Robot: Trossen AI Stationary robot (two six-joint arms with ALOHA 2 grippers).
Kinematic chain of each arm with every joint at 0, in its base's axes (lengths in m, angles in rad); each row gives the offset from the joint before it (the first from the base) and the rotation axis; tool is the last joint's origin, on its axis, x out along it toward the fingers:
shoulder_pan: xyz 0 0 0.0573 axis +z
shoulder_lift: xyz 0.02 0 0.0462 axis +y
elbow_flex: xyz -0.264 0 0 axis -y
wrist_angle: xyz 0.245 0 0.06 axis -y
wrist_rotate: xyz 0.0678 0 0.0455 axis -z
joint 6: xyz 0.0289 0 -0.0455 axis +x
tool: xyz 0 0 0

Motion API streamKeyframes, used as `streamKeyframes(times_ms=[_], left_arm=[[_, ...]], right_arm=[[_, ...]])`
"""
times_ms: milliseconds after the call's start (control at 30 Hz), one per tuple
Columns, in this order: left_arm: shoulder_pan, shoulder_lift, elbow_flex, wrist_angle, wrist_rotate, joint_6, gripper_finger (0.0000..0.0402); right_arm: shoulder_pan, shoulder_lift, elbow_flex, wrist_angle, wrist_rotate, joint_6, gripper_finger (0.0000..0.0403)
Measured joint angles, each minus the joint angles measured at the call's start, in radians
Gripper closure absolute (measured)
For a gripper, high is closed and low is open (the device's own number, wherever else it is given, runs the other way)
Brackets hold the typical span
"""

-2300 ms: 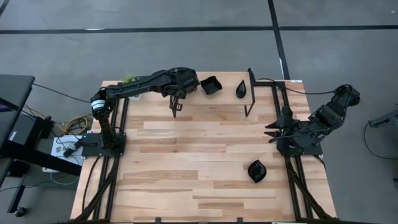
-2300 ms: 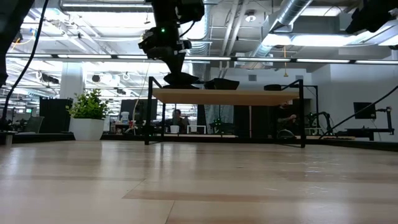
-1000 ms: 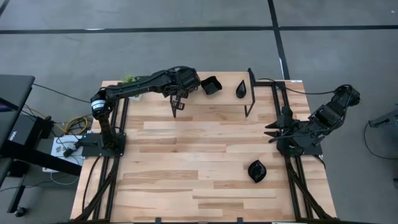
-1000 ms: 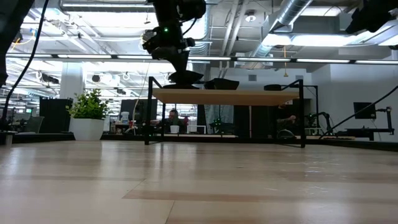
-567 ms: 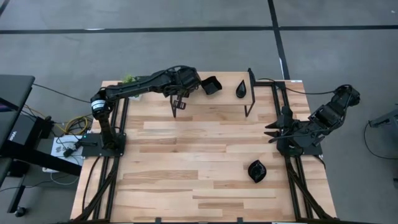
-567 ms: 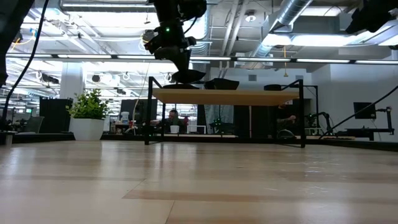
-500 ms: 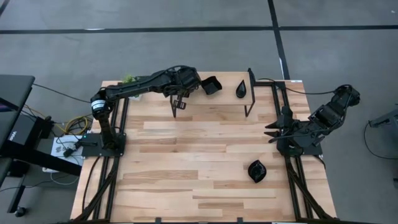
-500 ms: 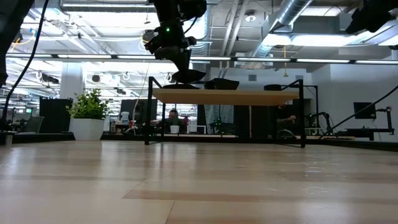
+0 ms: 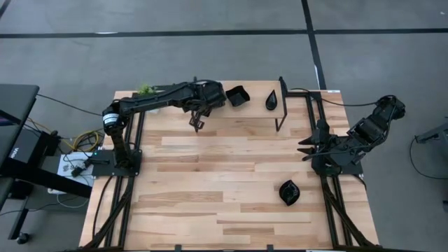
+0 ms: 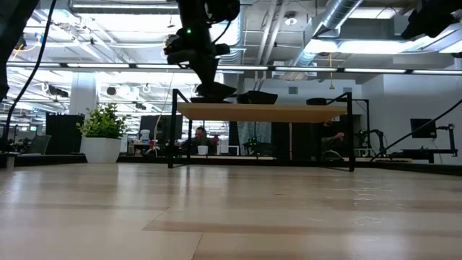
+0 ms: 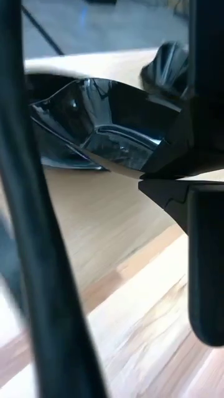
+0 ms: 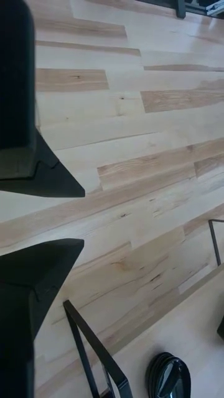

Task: Pick & Place Mini shaped plates
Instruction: Stack the black plate on top of the black plate on the shelf

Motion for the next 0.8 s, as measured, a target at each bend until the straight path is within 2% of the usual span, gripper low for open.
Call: streamKeyframes(times_ms=[267,800], left_arm=[[0.006,0.000,0.000,-0.019,0.000,-0.047,0.0394],[0.053,-0.041,0.000,-0.001,-0.050,-0.023,0.0394]], right_arm=[[0.000,0.000,0.000,0.000,0.000,0.000,0.0290],[0.000,0.000,0.000,0.000,0.000,0.000,0.0290]])
